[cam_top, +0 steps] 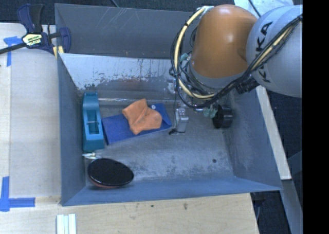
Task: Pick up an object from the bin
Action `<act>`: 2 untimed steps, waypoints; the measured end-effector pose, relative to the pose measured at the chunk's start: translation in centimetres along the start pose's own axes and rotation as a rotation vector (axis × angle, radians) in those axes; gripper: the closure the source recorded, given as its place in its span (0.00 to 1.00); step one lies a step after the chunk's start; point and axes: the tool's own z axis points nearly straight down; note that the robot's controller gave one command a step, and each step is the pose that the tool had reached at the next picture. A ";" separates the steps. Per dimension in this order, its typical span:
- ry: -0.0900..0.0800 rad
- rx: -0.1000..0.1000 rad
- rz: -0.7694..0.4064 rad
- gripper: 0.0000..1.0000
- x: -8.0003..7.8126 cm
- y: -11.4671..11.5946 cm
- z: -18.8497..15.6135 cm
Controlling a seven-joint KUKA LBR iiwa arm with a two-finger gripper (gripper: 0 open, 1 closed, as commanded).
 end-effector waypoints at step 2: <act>-0.016 0.000 -0.057 0.00 -3.2 1.4 4.0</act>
Offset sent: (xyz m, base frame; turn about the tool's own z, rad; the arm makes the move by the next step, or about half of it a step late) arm 0.0462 0.0249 -0.0765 -0.0958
